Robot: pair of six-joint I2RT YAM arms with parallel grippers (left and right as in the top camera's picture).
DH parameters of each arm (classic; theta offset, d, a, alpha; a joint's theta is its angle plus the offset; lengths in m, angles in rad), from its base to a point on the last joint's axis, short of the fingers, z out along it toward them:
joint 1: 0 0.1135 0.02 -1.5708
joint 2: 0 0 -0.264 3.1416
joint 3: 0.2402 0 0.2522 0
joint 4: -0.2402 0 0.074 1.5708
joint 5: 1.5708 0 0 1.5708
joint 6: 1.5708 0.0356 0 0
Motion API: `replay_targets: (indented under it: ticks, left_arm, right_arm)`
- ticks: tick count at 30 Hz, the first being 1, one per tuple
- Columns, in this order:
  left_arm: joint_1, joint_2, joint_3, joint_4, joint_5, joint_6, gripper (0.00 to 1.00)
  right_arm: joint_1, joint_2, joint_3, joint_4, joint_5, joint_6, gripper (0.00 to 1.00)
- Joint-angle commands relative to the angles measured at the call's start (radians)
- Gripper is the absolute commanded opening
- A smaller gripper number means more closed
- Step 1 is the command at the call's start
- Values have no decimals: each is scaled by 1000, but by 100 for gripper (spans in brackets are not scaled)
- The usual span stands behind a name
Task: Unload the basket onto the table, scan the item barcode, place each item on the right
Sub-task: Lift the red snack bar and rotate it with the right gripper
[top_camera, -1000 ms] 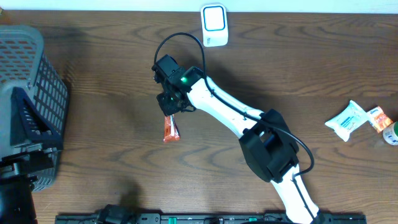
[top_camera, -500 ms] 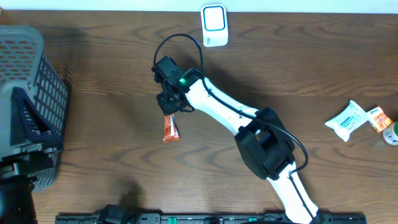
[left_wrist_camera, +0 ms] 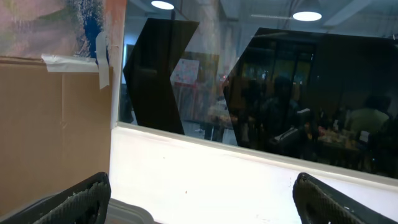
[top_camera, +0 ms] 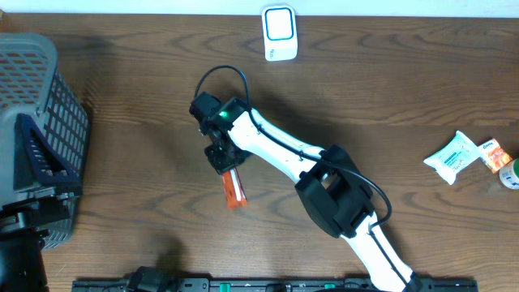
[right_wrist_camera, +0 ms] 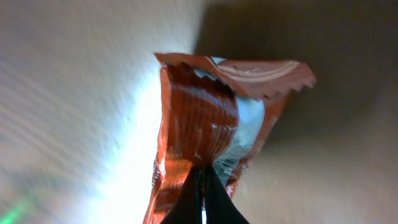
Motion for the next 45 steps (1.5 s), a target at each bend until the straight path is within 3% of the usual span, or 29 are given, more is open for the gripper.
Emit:
replay_targets:
  ticks: [1,2,3,4,12,18,26,27,31,33,35,36,45]
  left_arm:
    - [5,2,-3,2,-9,-2,94]
    - [5,2,-3,2,-9,-2,94]
    - [5,2,-3,2,-9,-2,94]
    - [5,2,-3,2,-9,-2,94]
    - [5,2,-3,2,-9,-2,94]
    - [5,2,-3,2,-9,-2,94]
    - [5,2,-3,2,-9,-2,94]
    - [5,2,-3,2,-9,-2,94]
    - [5,2,-3,2,-9,-2,94]
    - [5,2,-3,2,-9,-2,94]
    - [5,2,-3,2,-9,-2,94]
    - [5,2,-3,2,-9,-2,94]
    - [5,2,-3,2,-9,-2,94]
  right_arm:
    - [-15,-124,25,-40,8,-9,7]
    - [-17,-157,25,-64,7,-3,47]
    - [-17,-177,25,-79,4,-3,69]
    - [-17,-196,25,-97,4,-3,99]
    - [30,-213,-42,-162,3,37,99]
    - [42,-212,-240,-4,-194,57,99]
    - [-12,-212,-399,119,-189,52,99]
    - [-20,-212,-422,141,-200,51,97]
    - [-28,-209,-534,274,-318,38,58]
    - [-30,-209,-594,339,-329,38,44]
    - [-31,-209,-632,370,-328,38,10]
    - [-31,-209,-646,378,-323,38,1]
    - [-55,-277,-630,356,-240,-34,1]
